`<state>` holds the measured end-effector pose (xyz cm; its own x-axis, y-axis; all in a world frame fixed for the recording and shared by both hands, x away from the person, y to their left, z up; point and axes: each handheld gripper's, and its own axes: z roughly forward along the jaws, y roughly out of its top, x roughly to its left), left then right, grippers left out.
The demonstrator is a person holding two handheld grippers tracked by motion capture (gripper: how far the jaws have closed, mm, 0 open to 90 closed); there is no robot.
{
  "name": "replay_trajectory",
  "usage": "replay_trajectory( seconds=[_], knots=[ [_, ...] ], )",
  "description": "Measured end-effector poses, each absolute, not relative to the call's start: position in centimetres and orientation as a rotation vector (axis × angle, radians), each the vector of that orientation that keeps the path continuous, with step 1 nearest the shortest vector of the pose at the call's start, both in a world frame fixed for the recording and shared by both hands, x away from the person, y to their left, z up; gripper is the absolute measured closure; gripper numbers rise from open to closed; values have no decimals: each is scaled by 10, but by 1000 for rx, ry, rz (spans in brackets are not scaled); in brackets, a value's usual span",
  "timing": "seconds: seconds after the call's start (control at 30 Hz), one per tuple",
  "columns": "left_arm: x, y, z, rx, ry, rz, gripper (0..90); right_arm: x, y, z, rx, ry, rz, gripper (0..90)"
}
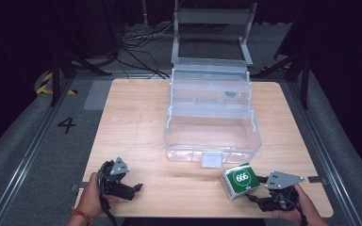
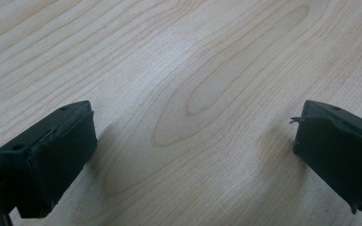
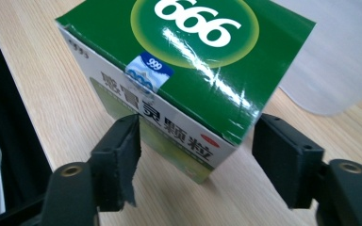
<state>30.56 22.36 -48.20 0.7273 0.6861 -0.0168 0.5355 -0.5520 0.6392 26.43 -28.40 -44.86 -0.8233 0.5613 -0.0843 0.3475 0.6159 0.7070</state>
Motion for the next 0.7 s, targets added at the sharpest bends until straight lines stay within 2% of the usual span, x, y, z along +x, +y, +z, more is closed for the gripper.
replay_trajectory(
  seconds=[0.4, 0.53, 0.7],
  knots=[
    [296, 196, -465, 2359, 739, 222, 35, 264, -252, -444, 679, 2527, 1064, 449],
    [292, 184, -456, 2384, 670, 199, 165, 264, -238, -443, 643, 2547, 1063, 445],
    [289, 162, -447, 2448, 598, 180, 153, 263, -220, -441, 599, 2562, 1061, 435]
  ],
)
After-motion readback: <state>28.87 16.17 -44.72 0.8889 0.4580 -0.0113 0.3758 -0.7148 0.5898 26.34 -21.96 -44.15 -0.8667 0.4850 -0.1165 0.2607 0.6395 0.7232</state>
